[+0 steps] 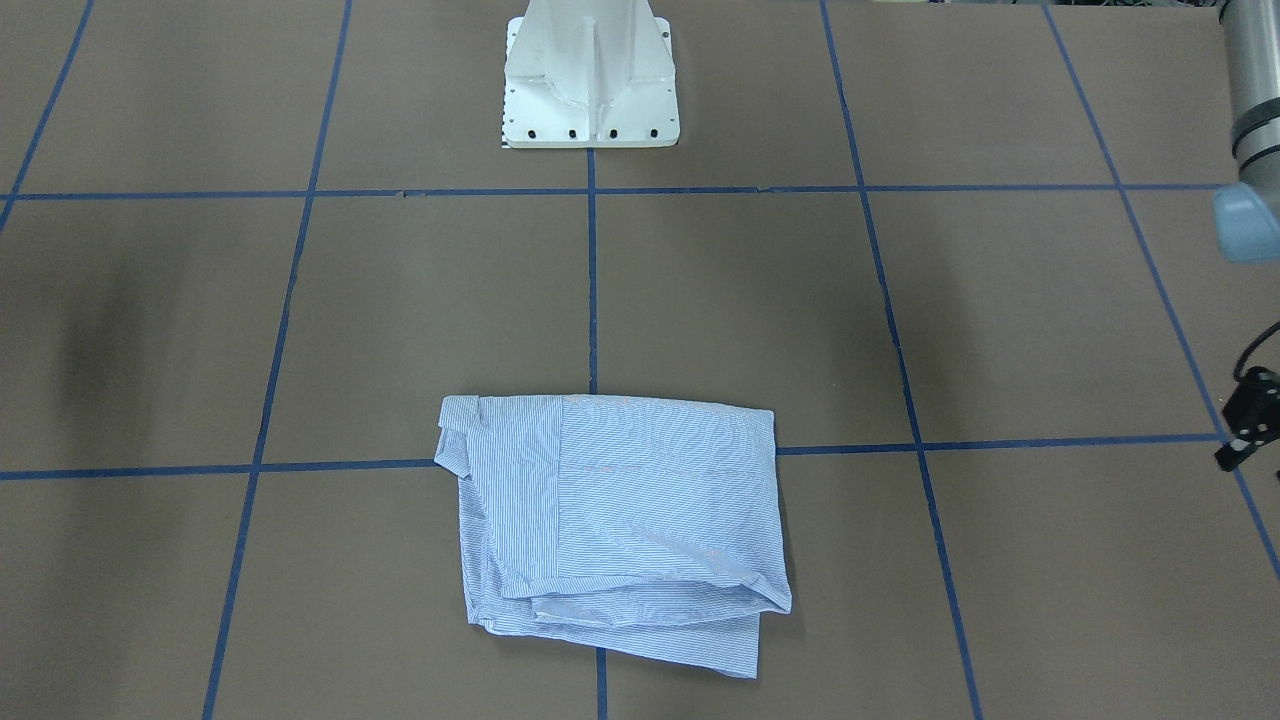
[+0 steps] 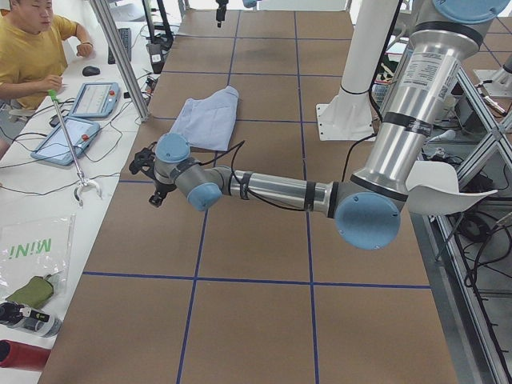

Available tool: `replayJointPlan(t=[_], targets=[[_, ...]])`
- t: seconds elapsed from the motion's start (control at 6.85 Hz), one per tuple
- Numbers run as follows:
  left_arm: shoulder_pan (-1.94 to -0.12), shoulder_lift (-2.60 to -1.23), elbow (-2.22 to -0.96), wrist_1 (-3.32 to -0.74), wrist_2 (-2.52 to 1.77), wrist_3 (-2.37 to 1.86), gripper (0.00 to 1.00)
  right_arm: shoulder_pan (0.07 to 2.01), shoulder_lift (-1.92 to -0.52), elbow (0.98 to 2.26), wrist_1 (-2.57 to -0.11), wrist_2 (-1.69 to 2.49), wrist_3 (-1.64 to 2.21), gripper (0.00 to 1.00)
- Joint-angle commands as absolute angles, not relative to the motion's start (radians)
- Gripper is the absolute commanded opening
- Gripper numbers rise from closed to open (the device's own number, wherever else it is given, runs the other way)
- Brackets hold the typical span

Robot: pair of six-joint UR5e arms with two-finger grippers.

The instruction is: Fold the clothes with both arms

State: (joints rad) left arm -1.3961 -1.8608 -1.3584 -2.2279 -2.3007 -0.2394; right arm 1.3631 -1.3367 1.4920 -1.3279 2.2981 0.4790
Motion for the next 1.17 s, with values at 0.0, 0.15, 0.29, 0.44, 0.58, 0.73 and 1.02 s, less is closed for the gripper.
replayJointPlan(t=[0.0,0.15,0.29,0.44,0.58,0.73,1.02], targets=[[-1.526,-1.751,-1.409,-2.148,-2.318,-0.052,1.0,1.504,-1.437,1.496,-1.443,2.33,0.135,1.0],[-1.552,-1.702,-1.429,-2.145,-2.354,-0.01,1.0,1.544,-1.456,1.502,-1.498,2.33,0.061,1.0],[-1.575,-1.698,-1.465,-2.053,-2.374,-0.008,1.0,1.543,-1.482,1.537,-1.52,2.332,0.061,1.0],[-1.575,-1.698,-1.495,-1.97,-2.37,-0.008,1.0,1.545,-1.502,1.578,-1.54,2.357,0.075,1.0],[-1.575,-1.695,-1.502,-1.962,-2.367,-0.011,1.0,1.545,-1.496,1.619,-1.589,2.359,0.081,1.0],[-1.575,-1.692,-1.52,-1.96,-2.367,-0.011,1.0,1.54,-1.488,1.631,-1.621,2.364,0.09,1.0],[-1.575,-1.641,-1.601,-1.962,-2.346,-0.02,1.0,1.54,-1.503,1.617,-1.612,2.394,0.078,1.0]])
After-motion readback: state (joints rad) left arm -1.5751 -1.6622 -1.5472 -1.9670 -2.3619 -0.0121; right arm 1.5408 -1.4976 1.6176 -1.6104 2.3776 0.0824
